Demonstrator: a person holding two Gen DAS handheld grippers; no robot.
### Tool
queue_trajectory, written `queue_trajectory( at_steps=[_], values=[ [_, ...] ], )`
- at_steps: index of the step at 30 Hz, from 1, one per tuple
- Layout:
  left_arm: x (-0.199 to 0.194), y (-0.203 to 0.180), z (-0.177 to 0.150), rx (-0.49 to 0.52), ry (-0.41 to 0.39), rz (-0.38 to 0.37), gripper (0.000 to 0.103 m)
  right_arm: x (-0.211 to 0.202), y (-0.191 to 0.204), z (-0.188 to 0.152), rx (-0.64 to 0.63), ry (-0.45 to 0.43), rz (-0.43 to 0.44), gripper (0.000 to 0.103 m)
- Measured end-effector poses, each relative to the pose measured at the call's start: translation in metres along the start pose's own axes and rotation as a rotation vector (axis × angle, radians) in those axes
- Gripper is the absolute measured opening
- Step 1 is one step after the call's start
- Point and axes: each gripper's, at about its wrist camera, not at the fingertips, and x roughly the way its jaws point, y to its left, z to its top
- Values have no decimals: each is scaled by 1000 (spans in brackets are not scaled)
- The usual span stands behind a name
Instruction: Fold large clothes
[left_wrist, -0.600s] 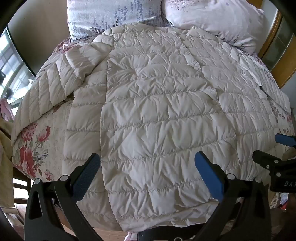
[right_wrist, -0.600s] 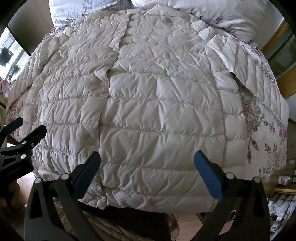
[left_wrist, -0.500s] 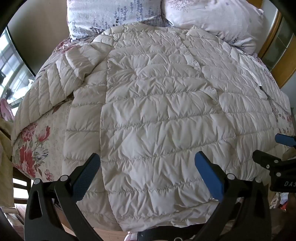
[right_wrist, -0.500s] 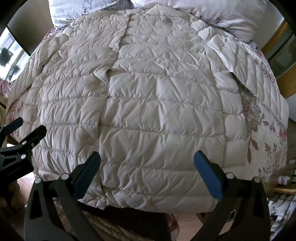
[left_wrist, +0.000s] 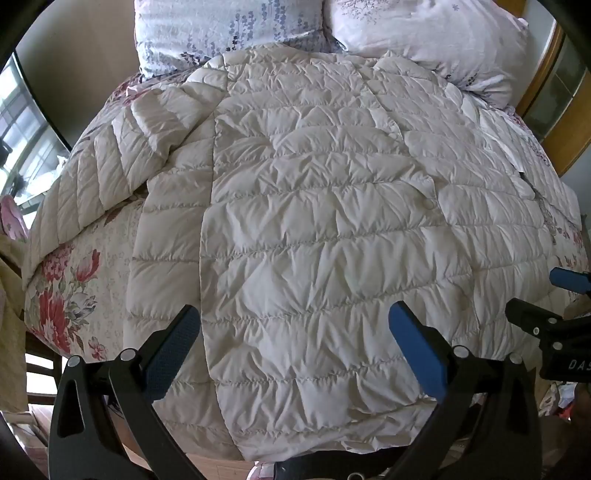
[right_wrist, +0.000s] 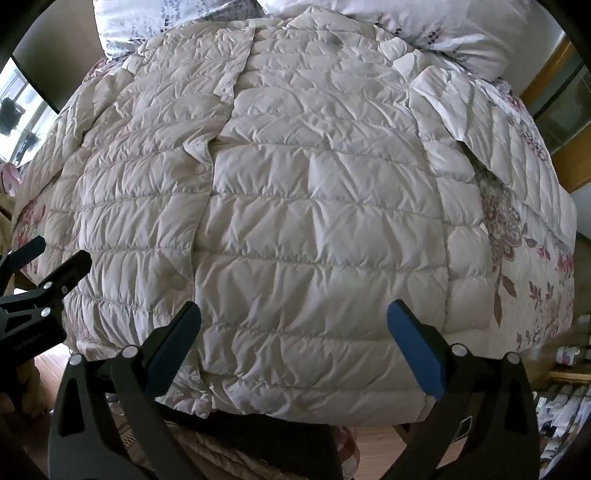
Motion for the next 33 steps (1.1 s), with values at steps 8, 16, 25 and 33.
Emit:
queue_trajectory(
  at_steps=[8, 16, 25, 33],
  values=[
    [0, 0, 0, -1, 1, 0, 102, 0, 0, 0, -1, 0, 1, 101],
    [1, 3, 0, -5, 2, 1, 102, 0, 0, 0, -1, 0, 2, 101],
    [1, 3, 0, -4, 3, 0, 102, 0, -1, 1, 0, 0, 2, 101],
    [1, 3, 0, -4, 4, 0, 102, -1, -2, 2, -2, 9, 6, 101]
  ],
)
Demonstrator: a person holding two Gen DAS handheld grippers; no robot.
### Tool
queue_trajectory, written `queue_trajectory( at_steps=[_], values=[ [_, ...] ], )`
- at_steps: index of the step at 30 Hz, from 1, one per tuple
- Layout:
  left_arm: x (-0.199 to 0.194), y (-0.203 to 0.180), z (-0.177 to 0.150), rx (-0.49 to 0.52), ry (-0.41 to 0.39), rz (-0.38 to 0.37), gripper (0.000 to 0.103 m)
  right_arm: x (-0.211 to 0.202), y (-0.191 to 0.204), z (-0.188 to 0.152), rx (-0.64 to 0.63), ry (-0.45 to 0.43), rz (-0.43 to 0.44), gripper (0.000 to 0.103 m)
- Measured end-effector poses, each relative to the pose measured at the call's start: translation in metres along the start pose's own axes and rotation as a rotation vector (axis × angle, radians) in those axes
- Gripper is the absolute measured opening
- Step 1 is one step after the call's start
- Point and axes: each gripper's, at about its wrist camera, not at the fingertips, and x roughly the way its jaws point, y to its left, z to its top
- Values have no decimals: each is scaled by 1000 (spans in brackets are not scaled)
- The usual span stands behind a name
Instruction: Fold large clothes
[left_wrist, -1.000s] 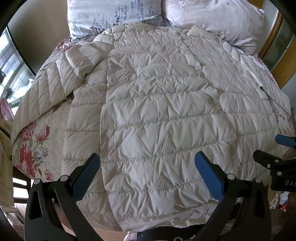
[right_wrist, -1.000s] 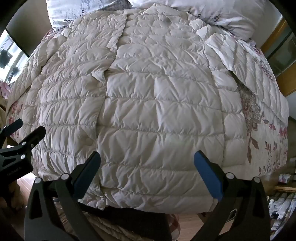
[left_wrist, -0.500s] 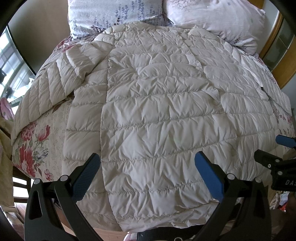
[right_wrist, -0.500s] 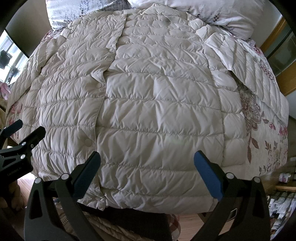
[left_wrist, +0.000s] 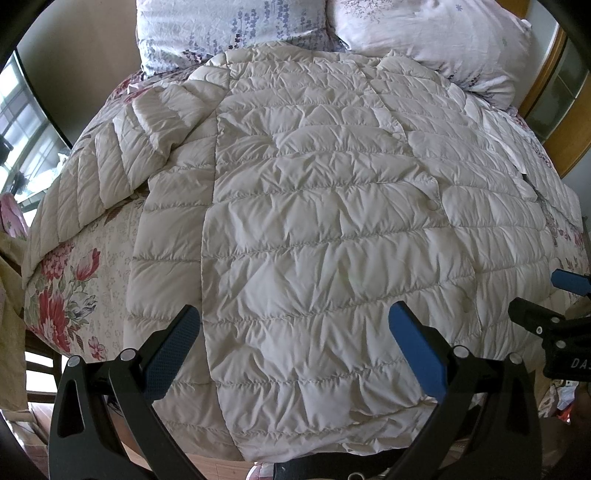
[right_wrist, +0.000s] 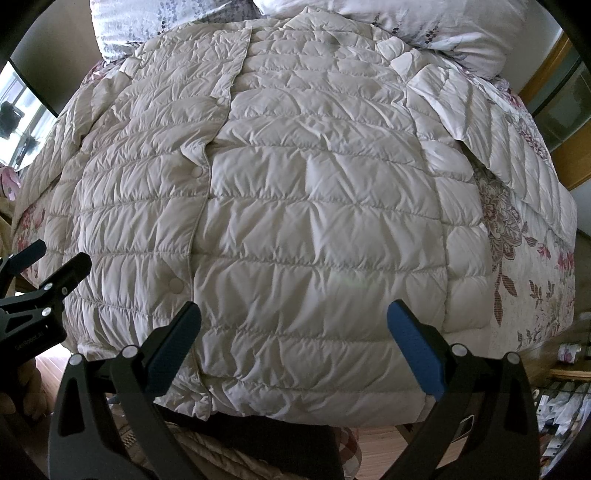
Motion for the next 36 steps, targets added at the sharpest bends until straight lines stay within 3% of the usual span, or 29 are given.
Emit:
queue_trajectory(
  at_steps=[36],
  values=[
    [3, 2, -1, -8, 8, -5, 102, -5, -7, 8, 0, 3, 4, 101]
  ],
)
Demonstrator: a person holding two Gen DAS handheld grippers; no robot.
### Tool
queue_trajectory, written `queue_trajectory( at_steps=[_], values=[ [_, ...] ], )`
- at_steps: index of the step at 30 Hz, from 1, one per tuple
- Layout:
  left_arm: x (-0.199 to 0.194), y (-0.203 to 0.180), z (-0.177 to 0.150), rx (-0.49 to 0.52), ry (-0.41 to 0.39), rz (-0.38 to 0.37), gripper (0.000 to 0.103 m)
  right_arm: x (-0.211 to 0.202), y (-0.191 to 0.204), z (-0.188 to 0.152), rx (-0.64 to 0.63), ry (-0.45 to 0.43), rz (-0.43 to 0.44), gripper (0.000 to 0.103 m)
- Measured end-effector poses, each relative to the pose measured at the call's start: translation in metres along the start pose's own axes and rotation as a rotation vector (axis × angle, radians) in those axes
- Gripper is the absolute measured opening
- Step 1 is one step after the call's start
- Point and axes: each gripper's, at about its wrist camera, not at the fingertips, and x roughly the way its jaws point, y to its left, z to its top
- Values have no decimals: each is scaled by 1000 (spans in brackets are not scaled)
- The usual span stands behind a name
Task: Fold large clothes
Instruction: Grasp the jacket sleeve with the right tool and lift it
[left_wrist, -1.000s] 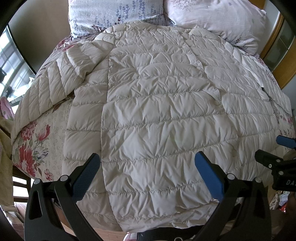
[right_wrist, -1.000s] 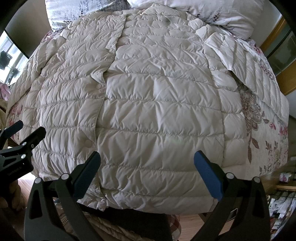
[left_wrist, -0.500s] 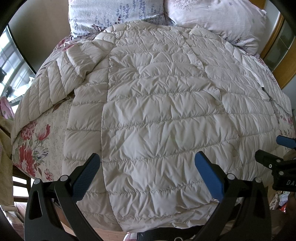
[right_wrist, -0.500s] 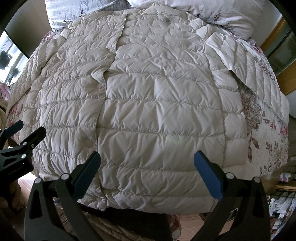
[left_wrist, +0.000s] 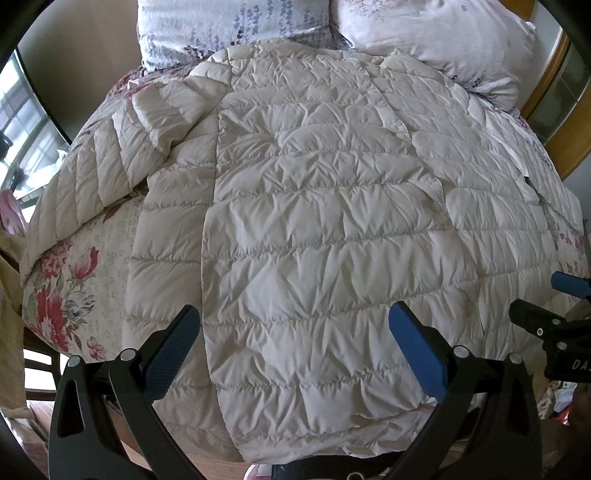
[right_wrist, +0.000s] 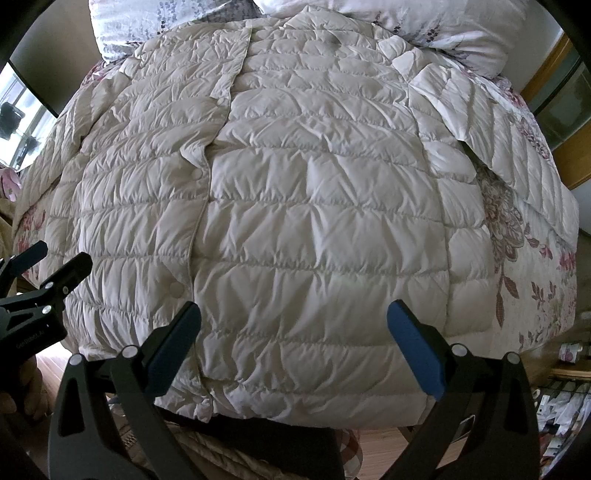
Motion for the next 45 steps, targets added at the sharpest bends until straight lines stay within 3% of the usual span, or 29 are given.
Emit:
queue_trajectory(
  at_steps=[11, 14, 18, 21, 27, 32, 38, 43, 45],
  values=[
    [10, 4, 12, -11, 21, -33, 102, 6, -8, 15, 30, -19, -1, 101],
    [12, 4, 16, -10, 28, -49, 102, 8, -20, 22, 84, -63, -4, 101],
    [15, 3, 23, -15, 28, -70, 102, 8, -54, 38, 172, -151, 79, 101],
    [16, 5, 31, -36, 14, -89, 102, 10, -102, 52, 313, -184, 98, 101],
    [17, 11, 46, -75, -35, -60, 102, 19, -251, 40, 874, -274, 209, 100],
    [15, 14, 53, -72, -95, -59, 102, 23, -346, 9, 1178, -346, 141, 76],
    [26, 14, 63, -76, -59, -63, 102, 34, -407, -26, 1423, -367, 144, 64],
    [27, 13, 68, -79, -61, -116, 102, 31, -434, -43, 1475, -404, 149, 55],
    [28, 14, 71, -92, -57, -161, 102, 33, -438, -42, 1485, -412, 155, 45]
  ],
)
